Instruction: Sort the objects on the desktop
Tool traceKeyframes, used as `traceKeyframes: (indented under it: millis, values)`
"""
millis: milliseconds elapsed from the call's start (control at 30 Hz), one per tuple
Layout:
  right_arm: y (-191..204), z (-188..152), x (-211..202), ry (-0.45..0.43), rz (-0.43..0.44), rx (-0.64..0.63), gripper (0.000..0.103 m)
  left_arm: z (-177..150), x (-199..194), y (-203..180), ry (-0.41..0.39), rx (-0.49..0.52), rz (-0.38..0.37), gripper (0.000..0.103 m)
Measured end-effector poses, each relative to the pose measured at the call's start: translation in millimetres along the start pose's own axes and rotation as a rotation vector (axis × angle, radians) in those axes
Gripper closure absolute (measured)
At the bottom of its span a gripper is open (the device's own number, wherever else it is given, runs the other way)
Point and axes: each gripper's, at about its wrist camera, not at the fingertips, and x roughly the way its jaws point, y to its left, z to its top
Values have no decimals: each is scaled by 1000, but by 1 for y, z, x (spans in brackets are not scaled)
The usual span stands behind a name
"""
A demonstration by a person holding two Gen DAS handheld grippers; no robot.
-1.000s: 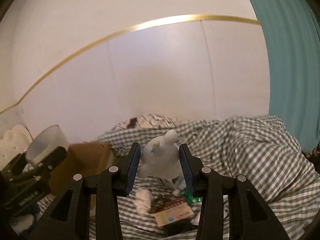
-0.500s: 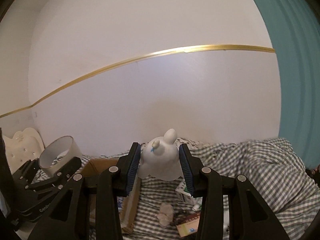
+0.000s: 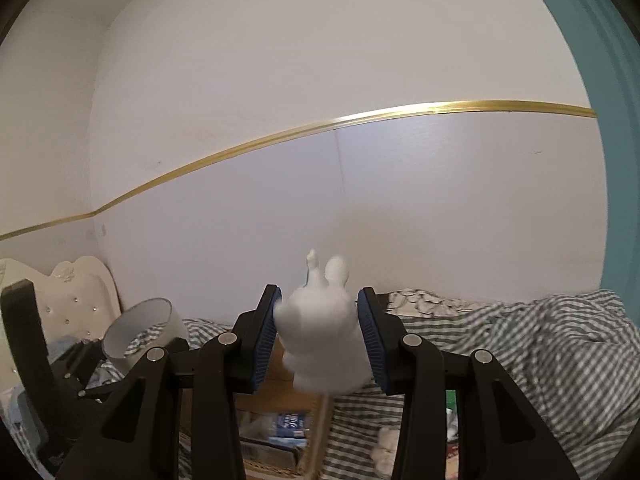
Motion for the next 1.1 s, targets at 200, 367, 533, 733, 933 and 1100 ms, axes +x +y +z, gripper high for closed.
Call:
traceKeyframes:
  millis: [200, 367, 533, 733, 933, 1100]
  values:
    - [14, -11, 35, 43, 29, -28, 73, -17, 25, 25, 46, -28, 27, 21]
    - [26, -25, 79, 98, 64, -51, 73, -37, 58, 41, 104, -78, 24, 21]
    - [18, -51, 120, 201, 54, -48, 73, -62, 92, 44, 198, -86, 28, 21]
    - [-20, -100, 140, 375, -33, -26, 73, -85, 126, 37, 291, -80, 34, 20]
    - [-62, -149, 149, 534, -80, 34, 73, -103, 147, 32, 353, -60, 64, 4]
    - [-69, -181, 159, 634, -62, 33, 72, -102, 144, 26, 335, -27, 69, 4]
